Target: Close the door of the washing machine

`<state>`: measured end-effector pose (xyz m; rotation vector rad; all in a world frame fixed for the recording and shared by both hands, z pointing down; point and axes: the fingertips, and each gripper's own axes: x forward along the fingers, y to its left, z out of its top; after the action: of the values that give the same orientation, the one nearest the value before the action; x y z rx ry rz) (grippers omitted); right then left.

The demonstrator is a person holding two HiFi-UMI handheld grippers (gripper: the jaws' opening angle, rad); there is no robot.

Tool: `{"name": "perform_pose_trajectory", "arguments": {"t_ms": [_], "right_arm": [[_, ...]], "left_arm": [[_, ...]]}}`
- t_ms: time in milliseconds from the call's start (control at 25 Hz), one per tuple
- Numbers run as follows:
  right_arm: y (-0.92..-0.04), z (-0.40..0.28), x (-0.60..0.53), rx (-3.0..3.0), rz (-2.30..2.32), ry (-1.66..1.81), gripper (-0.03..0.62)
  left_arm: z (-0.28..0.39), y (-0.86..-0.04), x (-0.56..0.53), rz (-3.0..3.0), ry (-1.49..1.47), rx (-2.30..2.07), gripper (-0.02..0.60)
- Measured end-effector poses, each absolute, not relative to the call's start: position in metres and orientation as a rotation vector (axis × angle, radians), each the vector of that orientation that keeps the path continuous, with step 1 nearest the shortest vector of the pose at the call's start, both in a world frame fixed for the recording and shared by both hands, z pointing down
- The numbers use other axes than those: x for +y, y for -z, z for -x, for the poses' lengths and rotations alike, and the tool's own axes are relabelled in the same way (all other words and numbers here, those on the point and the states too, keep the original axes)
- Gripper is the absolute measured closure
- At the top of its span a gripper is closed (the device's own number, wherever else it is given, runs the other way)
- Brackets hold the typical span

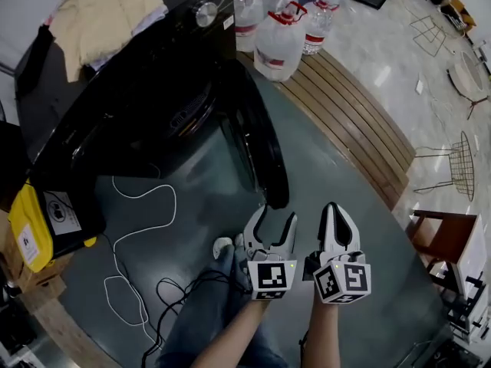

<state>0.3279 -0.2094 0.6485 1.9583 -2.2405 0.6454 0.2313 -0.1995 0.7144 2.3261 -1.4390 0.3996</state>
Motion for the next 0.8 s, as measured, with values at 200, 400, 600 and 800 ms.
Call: {"name": "perform_pose_trajectory", "arguments": {"t_ms": [200, 400, 600, 800], "right_arm": [[-0.665, -0.345, -0.208, -2.223, -1.948, -0.631, 0.580], [-0.670, -0.353, -0.213, -2.215, -1.937, -0.621, 0.580], [-0.669, -0.353, -0.213, -2.212, -1.928, -0.629, 0.581], [-0.675, -0.347, -0.216, -2.210, -1.911, -0.643, 0.580]], "left_arm": [[-0.256, -0.750, -0.209, -2.217, -0.471, -1.529, 0.376], [-0.266, -0.763, -0.226, -2.152, -0.468, -1.572, 0.416], [-0.257, -0.766, -0.237, -2.100, -0.473, -1.611, 0.477], [-0.256, -0.770, -0.240, -2.112, -0.470, -1.582, 0.457]]}}
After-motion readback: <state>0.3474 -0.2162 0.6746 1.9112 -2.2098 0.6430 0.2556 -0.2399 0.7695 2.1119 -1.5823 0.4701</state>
